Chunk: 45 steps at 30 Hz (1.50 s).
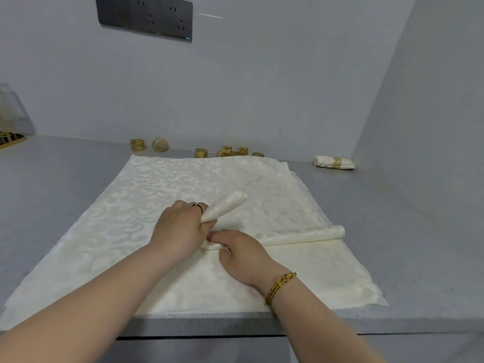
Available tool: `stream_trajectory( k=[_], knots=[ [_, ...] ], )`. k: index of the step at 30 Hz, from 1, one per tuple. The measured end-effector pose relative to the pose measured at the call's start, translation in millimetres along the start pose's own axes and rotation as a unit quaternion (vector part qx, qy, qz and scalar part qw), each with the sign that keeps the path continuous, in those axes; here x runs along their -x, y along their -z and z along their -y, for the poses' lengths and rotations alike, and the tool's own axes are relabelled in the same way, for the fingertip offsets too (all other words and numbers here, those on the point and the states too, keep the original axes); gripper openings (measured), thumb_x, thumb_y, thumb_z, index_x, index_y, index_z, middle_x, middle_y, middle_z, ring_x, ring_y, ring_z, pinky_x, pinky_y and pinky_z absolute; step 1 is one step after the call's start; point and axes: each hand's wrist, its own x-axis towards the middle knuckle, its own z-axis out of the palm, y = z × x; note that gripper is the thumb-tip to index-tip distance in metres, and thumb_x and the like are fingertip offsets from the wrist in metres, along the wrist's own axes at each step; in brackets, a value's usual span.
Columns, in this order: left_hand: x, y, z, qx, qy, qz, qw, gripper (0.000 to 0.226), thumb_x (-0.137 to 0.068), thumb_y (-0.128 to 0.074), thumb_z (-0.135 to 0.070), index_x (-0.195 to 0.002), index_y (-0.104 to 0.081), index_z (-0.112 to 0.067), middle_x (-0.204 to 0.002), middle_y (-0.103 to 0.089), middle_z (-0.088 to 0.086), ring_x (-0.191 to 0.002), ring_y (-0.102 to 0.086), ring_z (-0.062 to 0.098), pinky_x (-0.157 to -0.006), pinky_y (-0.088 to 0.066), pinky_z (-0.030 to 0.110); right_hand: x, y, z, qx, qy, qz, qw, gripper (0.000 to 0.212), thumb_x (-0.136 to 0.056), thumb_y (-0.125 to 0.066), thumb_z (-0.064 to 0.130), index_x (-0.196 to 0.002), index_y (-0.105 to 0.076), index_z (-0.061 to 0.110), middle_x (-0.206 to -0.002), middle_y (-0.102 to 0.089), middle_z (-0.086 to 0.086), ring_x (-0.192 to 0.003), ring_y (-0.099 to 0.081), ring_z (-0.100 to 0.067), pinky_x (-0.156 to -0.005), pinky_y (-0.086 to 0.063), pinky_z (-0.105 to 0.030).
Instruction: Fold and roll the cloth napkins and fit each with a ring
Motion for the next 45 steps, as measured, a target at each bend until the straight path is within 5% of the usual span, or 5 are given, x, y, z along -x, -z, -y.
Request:
stream_trajectory(
  k=[13,22,31,37,45],
  knots=[
    [7.6,-39.3,-3.0,-0.118,-0.035,0.051,0.991,0.071,-0.084,0.011,-0.051,-0.144,-0.019,-0.027,-0.143,-0.037,-0.010,-0.131,-0.033,0.012,-0.101,-0.025,0.024,18.8,15.0,-15.0,-0.034,-0.025,-0.161,0.986,0.033,-0.083,-0.041,0.008,-0.102,-0.068,0.007,-0.105,-0.067,-0.010,-0.104,-0.054,-0.017,-0.100,-0.024,-0.017],
    [7.3,-37.4,-9.8,-0.148,-0.090,0.058,0.983,0.043,-0.077,-0.033,-0.035,-0.077,-0.074,-0.024,-0.067,-0.069,-0.013,-0.061,-0.066,0.004,-0.063,-0.049,0.016,45.7,45.7,-67.9,0.115,-0.094,-0.088,0.985,0.037,-0.096,-0.038,0.013,-0.132,-0.046,0.020,-0.144,-0.039,0.004,-0.135,-0.030,-0.009,-0.106,0.001,-0.011],
    [5.9,-42.7,-26.1,-0.101,-0.070,0.141,0.982,0.073,-0.082,0.007,-0.058,-0.146,-0.007,-0.026,-0.151,-0.020,-0.012,-0.139,-0.015,0.008,-0.113,-0.006,0.031,45.3,43.2,-67.9,0.109,-0.102,-0.092,0.985,0.037,-0.096,-0.037,0.014,-0.133,-0.045,0.018,-0.144,-0.038,0.003,-0.136,-0.028,-0.010,-0.111,0.000,-0.016],
    [-5.4,-48.1,-56.0,-0.004,-0.066,0.139,0.988,0.039,-0.100,-0.025,-0.026,-0.136,-0.038,-0.028,-0.142,-0.041,-0.011,-0.130,-0.036,0.010,-0.102,-0.021,0.020,47.3,39.7,-70.5,0.061,-0.108,-0.181,0.976,0.034,-0.092,-0.043,0.013,-0.123,-0.055,0.014,-0.136,-0.048,-0.002,-0.135,-0.029,-0.018,-0.112,-0.009,-0.022],
    [-0.8,-53.2,-57.0,-0.026,-0.053,0.089,0.994,0.038,-0.100,-0.026,-0.027,-0.136,-0.038,-0.033,-0.137,-0.045,-0.011,-0.121,-0.042,0.014,-0.094,-0.028,0.022,45.2,83.2,-81.0,-0.484,-0.352,-0.486,0.636,0.041,-0.088,-0.044,0.004,-0.125,-0.039,0.020,-0.104,-0.046,-0.004,-0.076,-0.048,-0.014,-0.063,-0.042,-0.026]
  ],
)
